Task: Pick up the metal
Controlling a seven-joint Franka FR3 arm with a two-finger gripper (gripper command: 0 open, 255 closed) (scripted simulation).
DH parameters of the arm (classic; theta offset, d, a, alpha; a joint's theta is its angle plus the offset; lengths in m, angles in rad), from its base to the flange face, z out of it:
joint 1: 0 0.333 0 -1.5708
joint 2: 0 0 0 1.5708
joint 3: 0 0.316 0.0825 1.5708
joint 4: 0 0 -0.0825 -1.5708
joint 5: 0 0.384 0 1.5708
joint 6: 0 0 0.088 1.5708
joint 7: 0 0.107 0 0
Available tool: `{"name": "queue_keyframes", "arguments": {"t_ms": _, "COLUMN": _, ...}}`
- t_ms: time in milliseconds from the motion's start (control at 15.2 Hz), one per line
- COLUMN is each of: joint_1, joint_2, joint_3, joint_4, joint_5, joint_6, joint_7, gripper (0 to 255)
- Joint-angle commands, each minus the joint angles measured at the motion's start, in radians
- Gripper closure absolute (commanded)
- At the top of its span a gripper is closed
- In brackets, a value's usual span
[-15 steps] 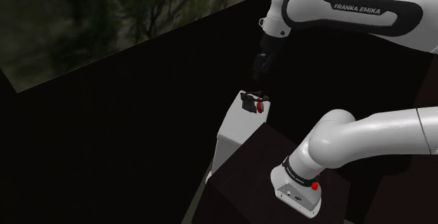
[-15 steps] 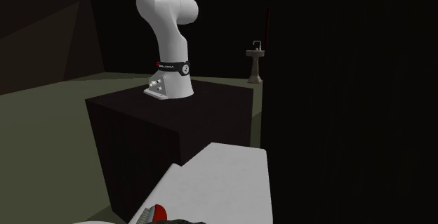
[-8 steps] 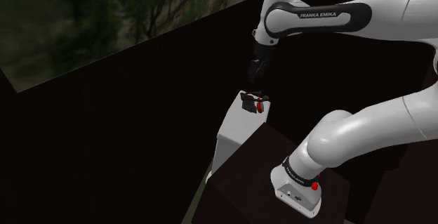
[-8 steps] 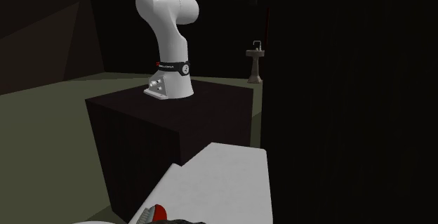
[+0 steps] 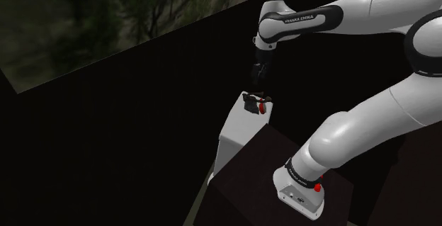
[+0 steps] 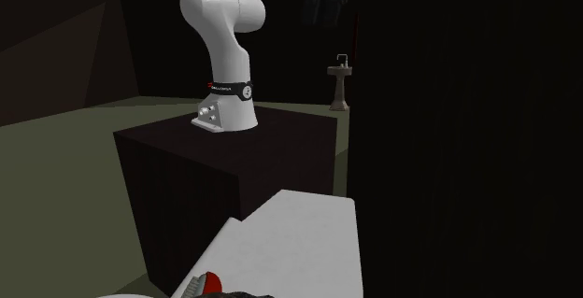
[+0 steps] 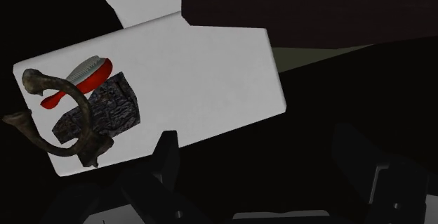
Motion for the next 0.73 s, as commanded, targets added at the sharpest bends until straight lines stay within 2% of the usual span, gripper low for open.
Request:
{"name": "queue_keyframes", "arguments": {"t_ms": 0, "joint_1": -0.013, "joint_2": 0.147, "joint_3": -0.035, "joint_4": 0.041, "joint_5": -0.008, "joint_6": 0.089, "joint_7": -0.039, "gripper": 0}}
{"name": "queue_keyframes", "arguments": {"t_ms": 462, "joint_1": -0.032, "joint_2": 0.421, "joint_3": -0.116, "joint_4": 0.189, "joint_5": 0.005, "joint_6": 0.165, "joint_7": -0.146, "gripper": 0}}
{"name": "queue_keyframes", "arguments": {"t_ms": 528, "joint_1": -0.024, "joint_2": 0.171, "joint_3": -0.100, "joint_4": 0.134, "joint_5": 0.000, "joint_6": 0.038, "joint_7": -0.126, "gripper": 0}}
{"name": "queue_keyframes", "arguments": {"t_ms": 660, "joint_1": -0.030, "joint_2": 0.199, "joint_3": -0.110, "joint_4": 0.135, "joint_5": 0.002, "joint_6": 0.064, "joint_7": -0.141, "gripper": 0}}
